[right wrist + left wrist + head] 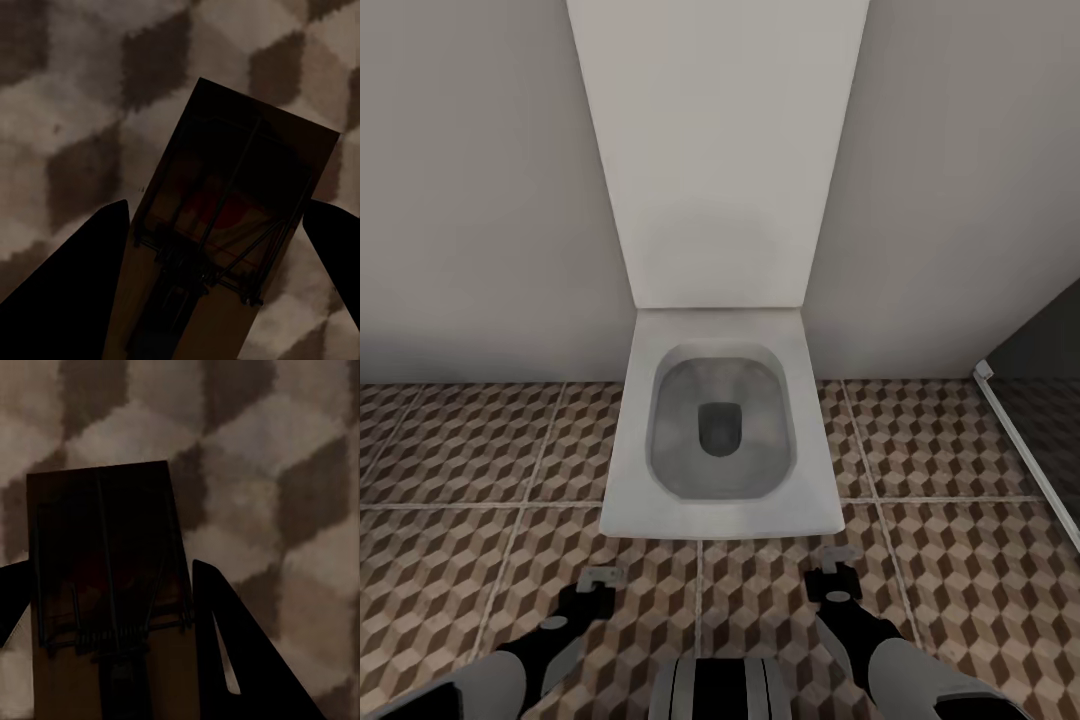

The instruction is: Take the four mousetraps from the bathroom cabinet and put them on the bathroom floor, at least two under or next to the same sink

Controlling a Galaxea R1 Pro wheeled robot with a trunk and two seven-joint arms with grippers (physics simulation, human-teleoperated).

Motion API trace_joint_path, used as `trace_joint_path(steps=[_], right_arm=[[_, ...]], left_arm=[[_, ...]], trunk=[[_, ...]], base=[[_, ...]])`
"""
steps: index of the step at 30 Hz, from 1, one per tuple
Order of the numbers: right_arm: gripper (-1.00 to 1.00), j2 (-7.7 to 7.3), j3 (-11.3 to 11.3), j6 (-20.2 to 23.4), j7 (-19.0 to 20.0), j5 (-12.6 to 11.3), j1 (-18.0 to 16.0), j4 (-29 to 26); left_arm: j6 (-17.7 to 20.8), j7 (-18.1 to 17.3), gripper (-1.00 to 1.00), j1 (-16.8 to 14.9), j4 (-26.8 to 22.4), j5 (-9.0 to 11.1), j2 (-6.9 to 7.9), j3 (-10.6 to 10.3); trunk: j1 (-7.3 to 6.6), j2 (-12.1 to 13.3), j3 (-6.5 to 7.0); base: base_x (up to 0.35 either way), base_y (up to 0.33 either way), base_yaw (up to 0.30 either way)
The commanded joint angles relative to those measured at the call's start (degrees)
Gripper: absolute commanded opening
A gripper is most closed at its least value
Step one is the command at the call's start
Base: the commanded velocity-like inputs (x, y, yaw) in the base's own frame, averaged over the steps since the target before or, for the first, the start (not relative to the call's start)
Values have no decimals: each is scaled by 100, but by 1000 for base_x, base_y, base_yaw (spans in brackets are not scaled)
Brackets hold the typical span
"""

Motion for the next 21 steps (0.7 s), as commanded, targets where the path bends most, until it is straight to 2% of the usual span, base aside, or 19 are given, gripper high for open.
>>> trace_joint_path(steps=[1,9,21], right_arm=[[-100,3,18,5,-15,36,-3,2],[-100,7,19,-10,66,28,-2,1],[-100,9,17,-109,79,25,-2,3]], left_arm=[[-20,-7,-100,-3,-12,24,19,-48],[-133,-34,-100,-8,-12,24,-26,-46],[12,-18,-100,-84,-26,39,-113,-46]], trunk=[[-1,-1,-3],[-1,-1,-3],[-1,-1,-3]], base=[[0,0,0],[0,0,0],[0,0,0]])
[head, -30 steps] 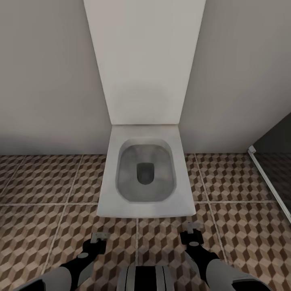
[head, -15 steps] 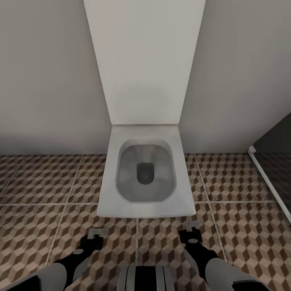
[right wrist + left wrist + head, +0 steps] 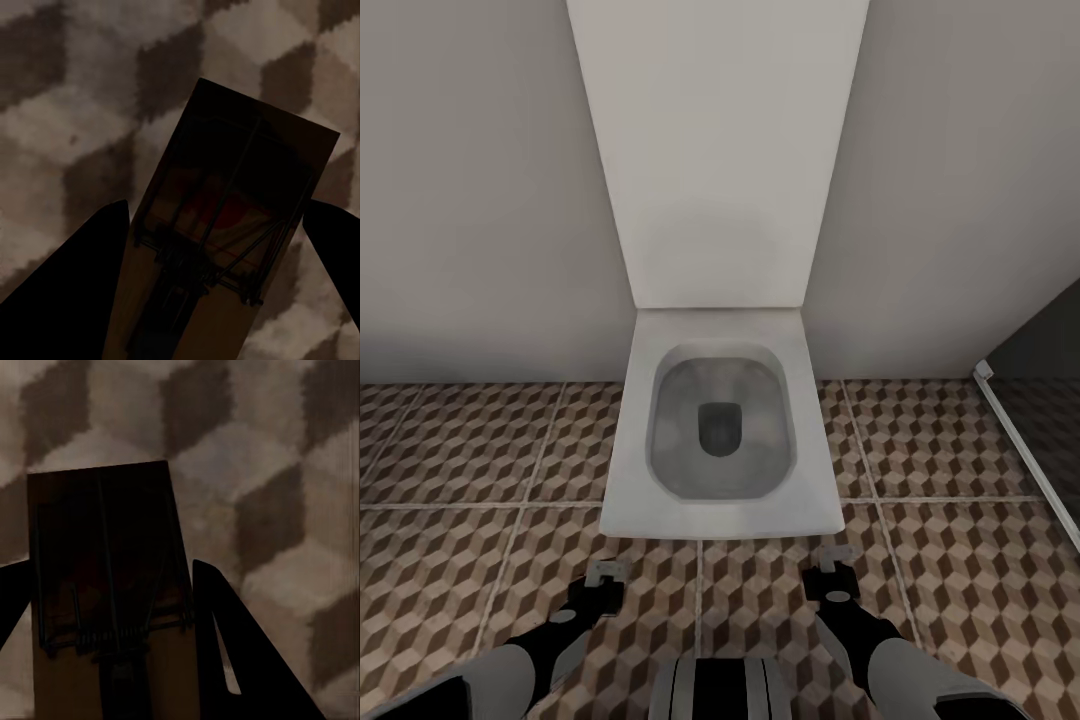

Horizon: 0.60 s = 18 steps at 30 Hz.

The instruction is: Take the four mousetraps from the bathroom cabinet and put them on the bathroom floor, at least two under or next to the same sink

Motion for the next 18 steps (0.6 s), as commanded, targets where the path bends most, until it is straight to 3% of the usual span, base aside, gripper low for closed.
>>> trace_joint_path(steps=[1,6,18], right_arm=[[-100,1,19,5,-37,42,-3,5],[-100,-1,20,14,-37,49,-3,4],[-100,6,20,9,-36,60,-3,-2]], left_arm=[[4,4,-100,-73,-19,26,4,-47],[16,-30,-100,-277,-27,15,25,-50],[3,-56,-100,-321,-37,13,34,-49]], trunk=[[-1,-1,-3],[-1,-1,-3],[-1,-1,-3]], base=[[0,0,0],[0,0,0],[0,0,0]])
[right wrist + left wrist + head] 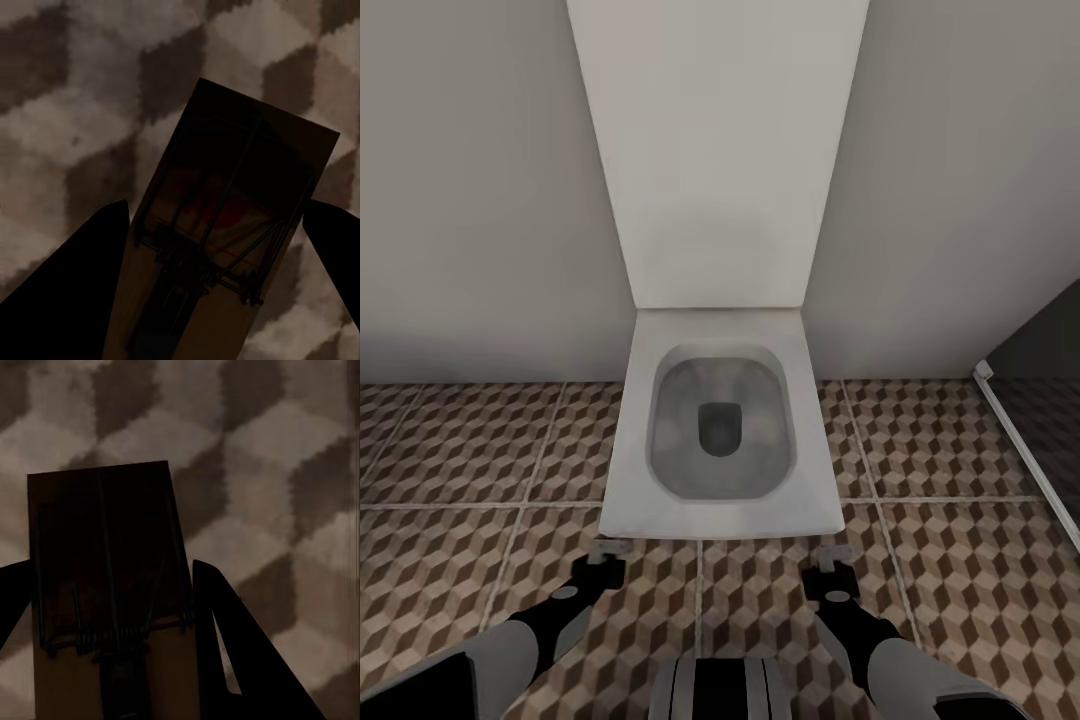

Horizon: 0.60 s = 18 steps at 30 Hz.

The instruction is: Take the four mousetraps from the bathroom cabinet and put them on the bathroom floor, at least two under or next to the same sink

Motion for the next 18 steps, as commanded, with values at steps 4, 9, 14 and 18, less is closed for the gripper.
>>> trace_joint_path(steps=[4,9,14,18], right_arm=[[-100,8,19,50,-39,40,-36,-15],[-100,10,18,186,-39,39,-117,-25],[-100,11,18,205,-39,31,-139,-26],[-100,11,18,200,-39,21,-143,-24]], left_arm=[[10,39,-100,-1,-12,34,-32,-52],[18,82,-100,-1,-12,34,-82,-53],[-11,119,-100,-1,-8,82,-152,-16],[-23,145,-100,-1,-15,106,-177,3]], trunk=[[-1,-1,-3],[-1,-1,-3],[-1,-1,-3],[-1,-1,-3]], base=[[0,0,0],[0,0,0],[0,0,0],[0,0,0]])
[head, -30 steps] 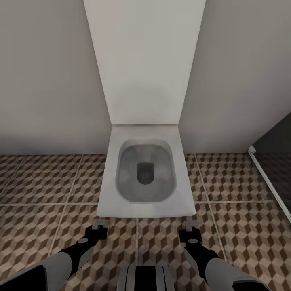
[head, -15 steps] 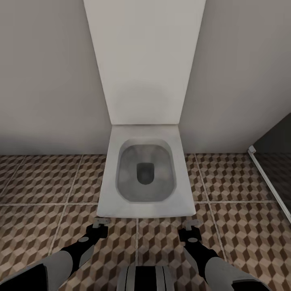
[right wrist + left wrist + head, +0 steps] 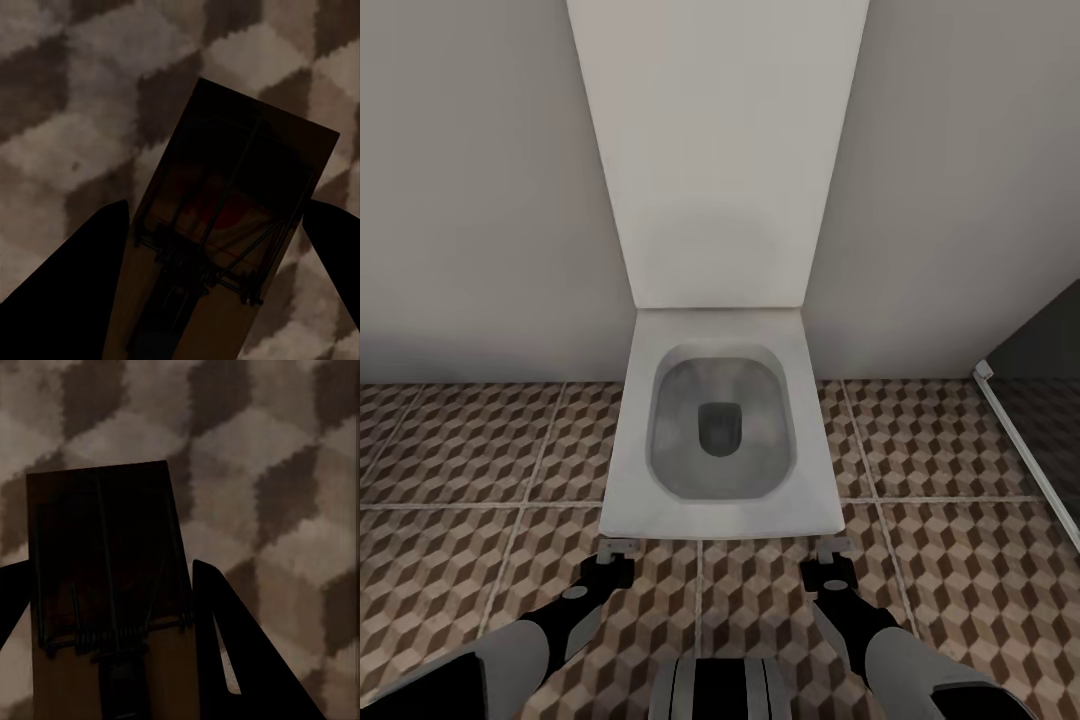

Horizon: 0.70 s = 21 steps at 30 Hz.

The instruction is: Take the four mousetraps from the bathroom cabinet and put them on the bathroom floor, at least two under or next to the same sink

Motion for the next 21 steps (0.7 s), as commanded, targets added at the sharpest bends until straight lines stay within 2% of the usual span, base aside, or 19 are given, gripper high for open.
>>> trace_joint_path(steps=[1,13,21], right_arm=[[-100,1,18,0,-35,36,-3,6],[-100,1,1,-16,-35,2,-4,12],[-100,6,1,-16,-35,13,-4,8]], left_arm=[[-11,25,-100,-1,-10,22,-1,-46],[-21,61,-100,-1,-15,27,-65,-34],[-28,212,-100,-1,-15,34,-65,-34]], trunk=[[-1,-1,-3],[-1,-1,-3],[20,-12,-180]], base=[[0,0,0],[0,0,0],[0,0,0]])
